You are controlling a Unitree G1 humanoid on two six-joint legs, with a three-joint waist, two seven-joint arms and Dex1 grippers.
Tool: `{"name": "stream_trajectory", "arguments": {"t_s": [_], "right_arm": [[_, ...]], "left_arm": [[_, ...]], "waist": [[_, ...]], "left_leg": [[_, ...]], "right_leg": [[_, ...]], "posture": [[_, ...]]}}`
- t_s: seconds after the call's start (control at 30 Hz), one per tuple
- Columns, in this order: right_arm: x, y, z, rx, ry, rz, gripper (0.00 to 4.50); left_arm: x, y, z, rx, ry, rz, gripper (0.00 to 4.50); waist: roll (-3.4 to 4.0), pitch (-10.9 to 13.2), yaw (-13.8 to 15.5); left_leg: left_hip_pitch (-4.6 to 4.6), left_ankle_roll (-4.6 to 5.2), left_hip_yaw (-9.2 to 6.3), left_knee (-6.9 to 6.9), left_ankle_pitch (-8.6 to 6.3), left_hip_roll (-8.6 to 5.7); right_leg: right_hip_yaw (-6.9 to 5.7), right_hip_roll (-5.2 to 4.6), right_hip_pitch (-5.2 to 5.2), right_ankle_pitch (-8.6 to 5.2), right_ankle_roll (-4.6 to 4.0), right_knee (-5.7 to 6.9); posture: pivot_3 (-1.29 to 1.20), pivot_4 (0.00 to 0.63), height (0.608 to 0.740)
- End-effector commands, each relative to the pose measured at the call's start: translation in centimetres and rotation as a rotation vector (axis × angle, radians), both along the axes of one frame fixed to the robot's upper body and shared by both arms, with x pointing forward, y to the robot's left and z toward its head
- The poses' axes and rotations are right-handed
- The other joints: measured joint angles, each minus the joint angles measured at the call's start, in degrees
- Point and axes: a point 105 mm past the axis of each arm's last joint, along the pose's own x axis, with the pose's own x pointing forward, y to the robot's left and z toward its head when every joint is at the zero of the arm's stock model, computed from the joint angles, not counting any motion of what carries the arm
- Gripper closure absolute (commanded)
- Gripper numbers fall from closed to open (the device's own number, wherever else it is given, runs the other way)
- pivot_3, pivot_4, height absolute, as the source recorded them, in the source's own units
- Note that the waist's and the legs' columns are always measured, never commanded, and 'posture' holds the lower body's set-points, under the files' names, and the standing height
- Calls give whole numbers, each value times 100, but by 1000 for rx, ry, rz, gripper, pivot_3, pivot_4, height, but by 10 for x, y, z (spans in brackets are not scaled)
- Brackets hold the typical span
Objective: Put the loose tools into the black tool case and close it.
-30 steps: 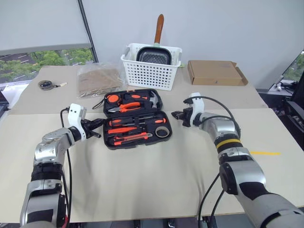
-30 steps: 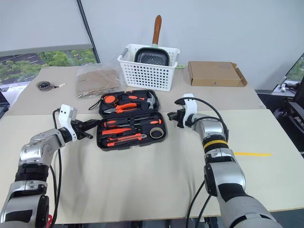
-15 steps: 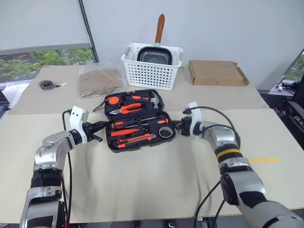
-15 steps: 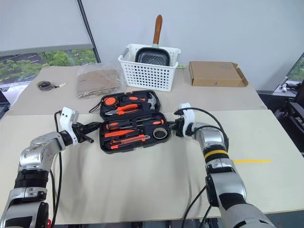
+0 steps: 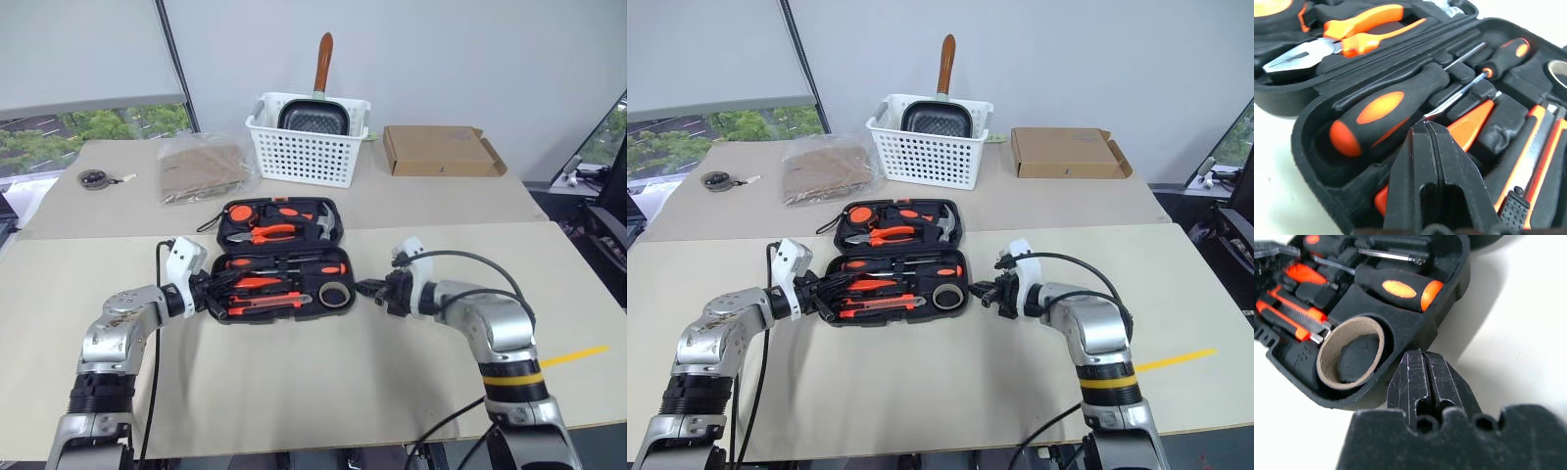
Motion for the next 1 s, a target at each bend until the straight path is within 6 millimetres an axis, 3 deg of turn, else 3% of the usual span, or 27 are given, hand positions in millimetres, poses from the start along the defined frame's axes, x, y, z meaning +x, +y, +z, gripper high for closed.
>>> {"name": "stream_trajectory", "arguments": {"t_s": [0.03, 0.23, 0.37, 0.57, 0.73, 0.87, 1.0], "right_arm": [[-25, 30, 25, 98, -51, 154, 4500], [-38, 31, 24, 109, -21, 180, 4500], [-30, 22, 21, 88, -24, 130, 4500], [-18, -2, 30, 65, -62, 96, 4500], [-16, -20, 43, 42, -100, 131, 4500], [-1, -33, 47, 13, -126, 102, 4500], [17, -43, 48, -9, -149, 42, 4500]], "left_arm": [[-23, -27, -17, -51, 89, -109, 4470], [-41, -36, -17, -84, 111, -122, 4470], [-47, -37, -15, -115, 110, -95, 4470], [-41, -13, 22, -157, -36, -45, 4470], [-48, 11, 46, -160, -86, -82, 4470], [-47, 23, 65, -172, -116, -94, 4470], [-34, 36, 72, -188, -131, -16, 4470]], "waist": [[0, 0, -5], [0, 0, 7], [0, 0, 17], [-4, 3, 64], [-9, 7, 62], [-11, 8, 82], [-11, 9, 144]], "left_leg": [[-1, 3, 0, 0, -1, 0], [-5, 12, 2, -1, -13, -1], [-7, 15, 2, 0, -16, -3], [-15, 10, -1, 6, -13, -3], [-26, 3, -11, 6, -7, 3], [-28, 3, -14, 5, -7, 3], [-31, 4, -13, 6, -8, -1]], "right_leg": [[0, 0, 0, 0, 0, -2], [4, 0, -2, -2, -1, -9], [4, -1, -1, -3, 0, -14], [-1, 2, -4, -3, 1, -17], [-5, 21, -14, -4, -1, -18], [-8, 22, -12, -6, -5, -22], [-10, 18, -9, -5, -3, -32]], "posture": [[0, 150, 700], [0, 150, 700], [0, 150, 700], [0, 150, 700], [0, 150, 700], [0, 150, 700], [0, 150, 700]]}}
